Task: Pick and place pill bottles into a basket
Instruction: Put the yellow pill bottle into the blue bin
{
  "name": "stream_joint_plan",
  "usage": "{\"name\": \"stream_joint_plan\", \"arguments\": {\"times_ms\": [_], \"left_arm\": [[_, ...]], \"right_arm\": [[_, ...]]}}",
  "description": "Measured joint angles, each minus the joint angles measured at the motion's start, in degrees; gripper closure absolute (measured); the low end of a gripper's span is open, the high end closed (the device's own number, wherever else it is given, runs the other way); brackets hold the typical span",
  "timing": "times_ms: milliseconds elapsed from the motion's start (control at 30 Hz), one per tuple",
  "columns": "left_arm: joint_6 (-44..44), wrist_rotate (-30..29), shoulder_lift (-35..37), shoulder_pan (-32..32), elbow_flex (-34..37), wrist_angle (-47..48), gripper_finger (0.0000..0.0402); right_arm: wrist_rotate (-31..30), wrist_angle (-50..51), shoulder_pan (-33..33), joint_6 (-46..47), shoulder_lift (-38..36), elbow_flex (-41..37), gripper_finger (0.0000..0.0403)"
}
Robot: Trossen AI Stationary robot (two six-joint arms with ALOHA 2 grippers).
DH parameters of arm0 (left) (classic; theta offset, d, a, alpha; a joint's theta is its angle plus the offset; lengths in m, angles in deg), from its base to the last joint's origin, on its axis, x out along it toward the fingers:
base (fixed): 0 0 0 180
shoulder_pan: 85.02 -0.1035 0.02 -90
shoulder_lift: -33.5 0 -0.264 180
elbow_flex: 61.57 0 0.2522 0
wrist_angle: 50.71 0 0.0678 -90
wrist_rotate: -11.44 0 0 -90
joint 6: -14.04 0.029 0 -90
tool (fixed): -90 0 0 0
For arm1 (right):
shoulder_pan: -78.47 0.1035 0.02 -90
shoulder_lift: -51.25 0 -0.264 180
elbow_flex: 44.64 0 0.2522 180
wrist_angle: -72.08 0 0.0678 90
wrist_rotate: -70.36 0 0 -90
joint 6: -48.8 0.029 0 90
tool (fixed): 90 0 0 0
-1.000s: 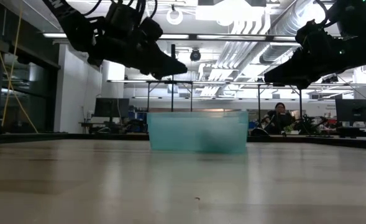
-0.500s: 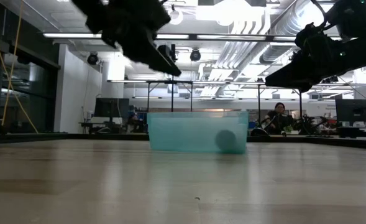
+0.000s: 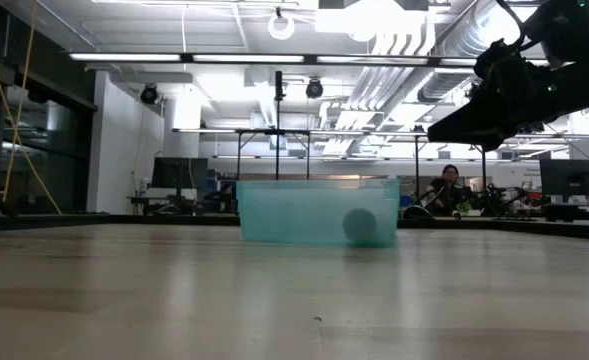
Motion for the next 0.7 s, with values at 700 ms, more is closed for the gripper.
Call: {"name": "stream_joint_plan", "arguments": {"times_ms": [700], "left_arm": [[-22.05, -21.28, -3.98, 30.0, -15.92, 8.2, 0.0234]], "right_arm": [[2.77, 3.79, 0.0, 5.64, 0.0, 0.0, 0.0279]]}}
